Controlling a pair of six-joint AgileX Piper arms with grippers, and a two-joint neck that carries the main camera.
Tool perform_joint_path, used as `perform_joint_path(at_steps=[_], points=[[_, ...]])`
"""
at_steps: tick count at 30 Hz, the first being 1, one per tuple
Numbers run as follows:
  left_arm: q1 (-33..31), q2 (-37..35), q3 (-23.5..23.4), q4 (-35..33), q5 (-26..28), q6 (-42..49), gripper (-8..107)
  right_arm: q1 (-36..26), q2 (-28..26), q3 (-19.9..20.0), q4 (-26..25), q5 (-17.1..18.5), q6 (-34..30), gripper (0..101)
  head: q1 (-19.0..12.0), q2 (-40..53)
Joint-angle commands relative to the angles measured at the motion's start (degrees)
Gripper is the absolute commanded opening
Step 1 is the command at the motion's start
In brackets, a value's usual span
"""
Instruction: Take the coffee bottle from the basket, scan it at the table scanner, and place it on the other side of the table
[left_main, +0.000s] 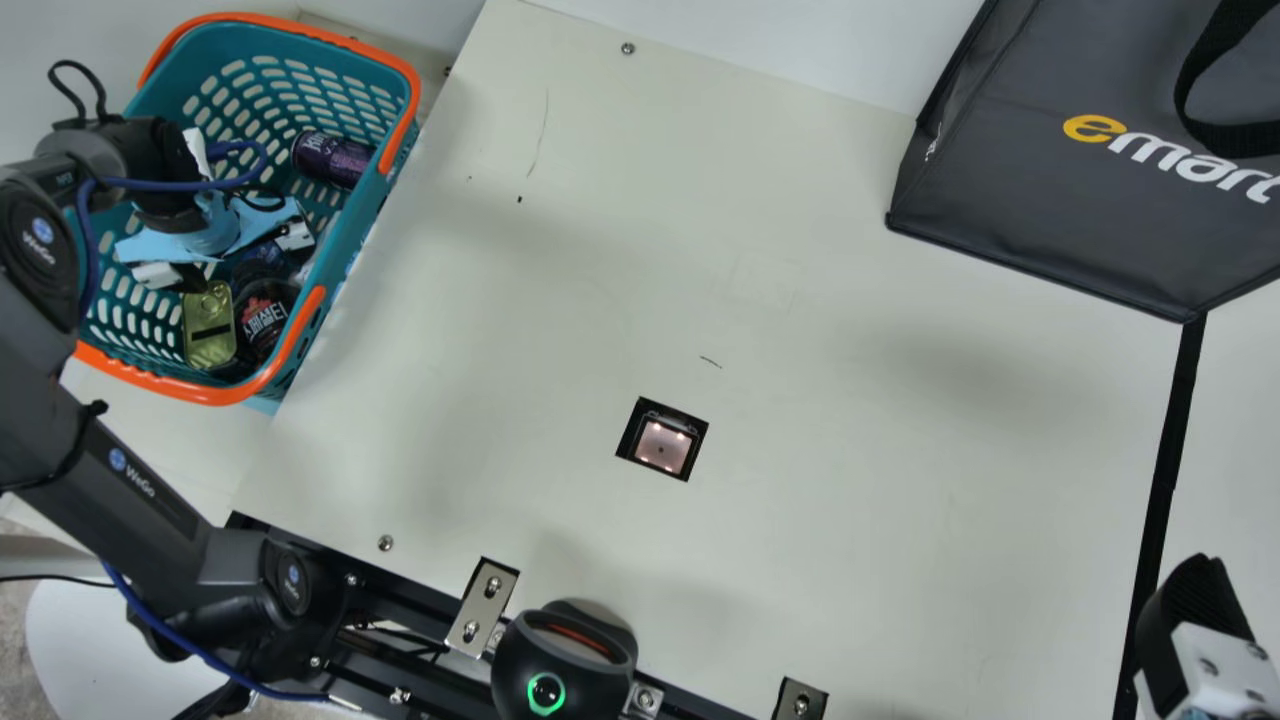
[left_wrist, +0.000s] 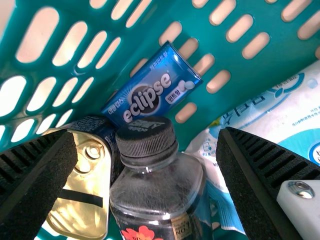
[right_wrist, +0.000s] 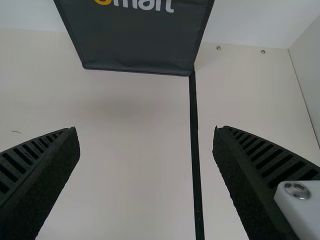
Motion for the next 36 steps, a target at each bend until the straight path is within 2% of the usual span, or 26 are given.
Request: perform_joint_path(at_steps=[1, 36], points=[[-0.26, 0.26, -0.36, 0.62, 0.44, -0.77, 90, 0.00, 0.00, 0.00, 0.00, 0.00, 0.00, 95, -1.66, 0.23], [-4.29, 4.00, -2.20, 10.33, 4.04, -10.97, 90, 0.00, 0.00, 0.00, 0.00, -0.05, 0.00, 95, -1.66, 0.23]])
